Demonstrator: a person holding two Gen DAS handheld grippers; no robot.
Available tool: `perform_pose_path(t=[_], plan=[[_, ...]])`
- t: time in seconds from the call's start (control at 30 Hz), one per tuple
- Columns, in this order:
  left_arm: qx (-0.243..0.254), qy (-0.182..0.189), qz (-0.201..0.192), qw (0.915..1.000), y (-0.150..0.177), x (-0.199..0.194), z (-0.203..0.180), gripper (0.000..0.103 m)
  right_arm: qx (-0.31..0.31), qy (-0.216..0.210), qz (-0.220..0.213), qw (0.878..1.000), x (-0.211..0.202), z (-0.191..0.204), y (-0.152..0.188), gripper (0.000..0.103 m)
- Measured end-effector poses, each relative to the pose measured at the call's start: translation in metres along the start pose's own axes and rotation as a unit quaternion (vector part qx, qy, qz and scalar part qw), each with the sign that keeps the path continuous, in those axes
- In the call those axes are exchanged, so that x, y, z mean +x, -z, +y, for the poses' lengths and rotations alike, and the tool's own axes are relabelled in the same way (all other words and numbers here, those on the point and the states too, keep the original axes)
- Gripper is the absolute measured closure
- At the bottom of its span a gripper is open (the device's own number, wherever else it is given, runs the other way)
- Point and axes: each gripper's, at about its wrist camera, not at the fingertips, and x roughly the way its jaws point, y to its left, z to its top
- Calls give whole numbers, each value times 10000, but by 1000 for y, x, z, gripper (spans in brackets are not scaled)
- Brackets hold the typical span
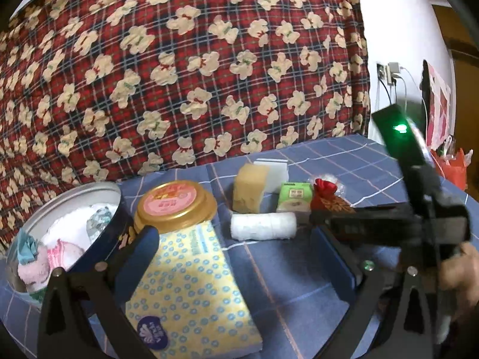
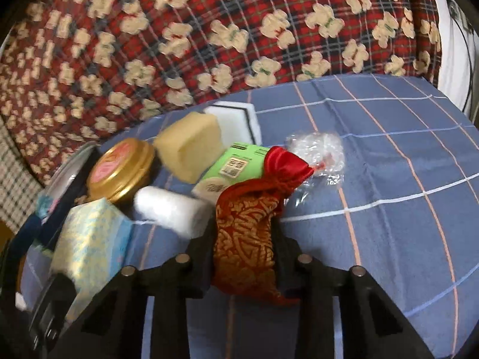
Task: Organize soft objects
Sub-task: 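Lift the red pouch with the right gripper while the left gripper grasps the white rolled cloth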
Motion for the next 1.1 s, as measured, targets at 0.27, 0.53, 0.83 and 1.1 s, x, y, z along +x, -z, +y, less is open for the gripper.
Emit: perform_pose_path(t=[0.27,0.53,0.83,1.1], plan=[[-155,319,331,9988,-17,23,-17,0,451,465,-1418,9878,-54,-29,-5,71],[-117,-176,1250,9919,-30,85,-51,0,381,768,-1945,9771,-71,-29,-8,70],[-578,-482,2158,9735,-33,135,-43,0,378,732,-2047,9754,-74,-28,-7,70],[29,-469,2282,9725,-25,146,-47,6,447,722,-2000,9761,-73,-29,-7,70]])
